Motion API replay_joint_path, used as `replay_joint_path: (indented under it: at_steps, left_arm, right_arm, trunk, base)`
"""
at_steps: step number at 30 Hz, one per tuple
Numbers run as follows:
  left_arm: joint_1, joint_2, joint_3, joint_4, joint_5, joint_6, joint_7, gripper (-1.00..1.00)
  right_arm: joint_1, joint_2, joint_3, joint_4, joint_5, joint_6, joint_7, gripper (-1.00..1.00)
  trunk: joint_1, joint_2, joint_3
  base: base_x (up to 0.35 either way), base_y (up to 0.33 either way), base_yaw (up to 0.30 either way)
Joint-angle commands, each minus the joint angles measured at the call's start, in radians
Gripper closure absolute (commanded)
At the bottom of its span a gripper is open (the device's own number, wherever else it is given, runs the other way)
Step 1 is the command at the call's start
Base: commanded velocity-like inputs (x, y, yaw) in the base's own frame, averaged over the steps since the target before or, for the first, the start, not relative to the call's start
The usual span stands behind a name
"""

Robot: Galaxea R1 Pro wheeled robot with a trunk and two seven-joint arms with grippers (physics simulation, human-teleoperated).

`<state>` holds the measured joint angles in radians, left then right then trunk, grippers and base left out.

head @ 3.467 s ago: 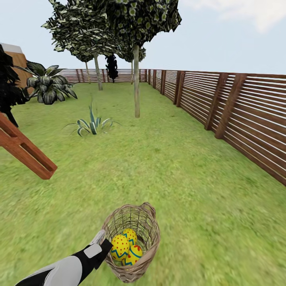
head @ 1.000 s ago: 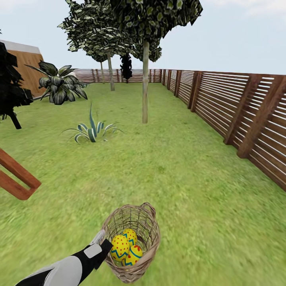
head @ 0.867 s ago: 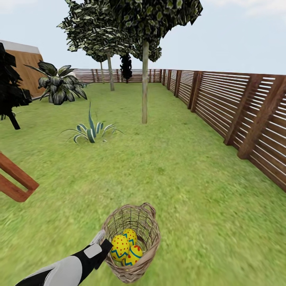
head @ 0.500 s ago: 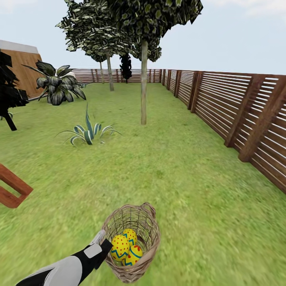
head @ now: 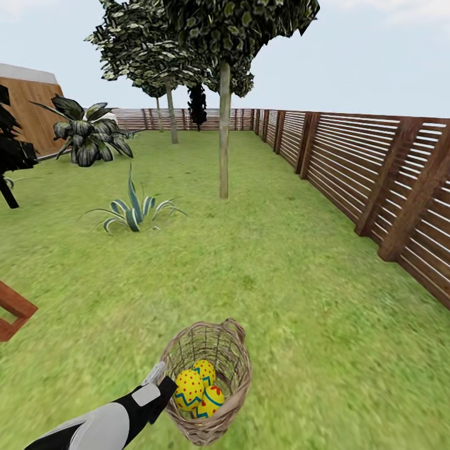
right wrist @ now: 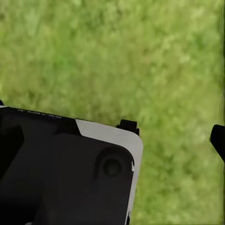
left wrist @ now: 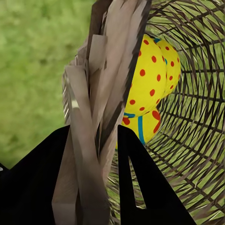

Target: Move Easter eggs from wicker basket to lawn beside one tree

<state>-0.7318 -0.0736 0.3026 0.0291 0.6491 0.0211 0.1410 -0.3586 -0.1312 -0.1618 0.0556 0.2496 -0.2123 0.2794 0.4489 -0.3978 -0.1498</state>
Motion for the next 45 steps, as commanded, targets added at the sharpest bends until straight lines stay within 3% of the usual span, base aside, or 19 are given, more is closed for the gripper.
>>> replay_joint_path:
  at_steps: [1,40,45]
  left_arm:
    - [-0.001,0.0,0.012,0.0,-0.006,0.002,0.003,1.0]
    - [-0.001,0.0,0.012,0.0,-0.006,0.002,0.003,1.0]
    - [-0.001,0.0,0.012,0.0,-0.006,0.002,0.003,1.0]
  right_arm:
    - [-0.002,-0.001,-0.008,0.004,0.008,-0.007,0.001,-1.0]
    - [-0.002,0.0,-0.008,0.004,0.004,-0.009,-0.005,-1.0]
    - [-0.002,0.0,-0.008,0.004,0.007,-0.01,-0.005,-1.0]
  trunk:
    - [0.001,-0.002,-0.002]
    - [0.001,-0.002,-0.002]
    - [0.001,-0.002,-0.002]
  base:
    - [0.31,-0.121,0.0]
    - [0.31,-0.121,0.0]
    - [0.31,-0.121,0.183]
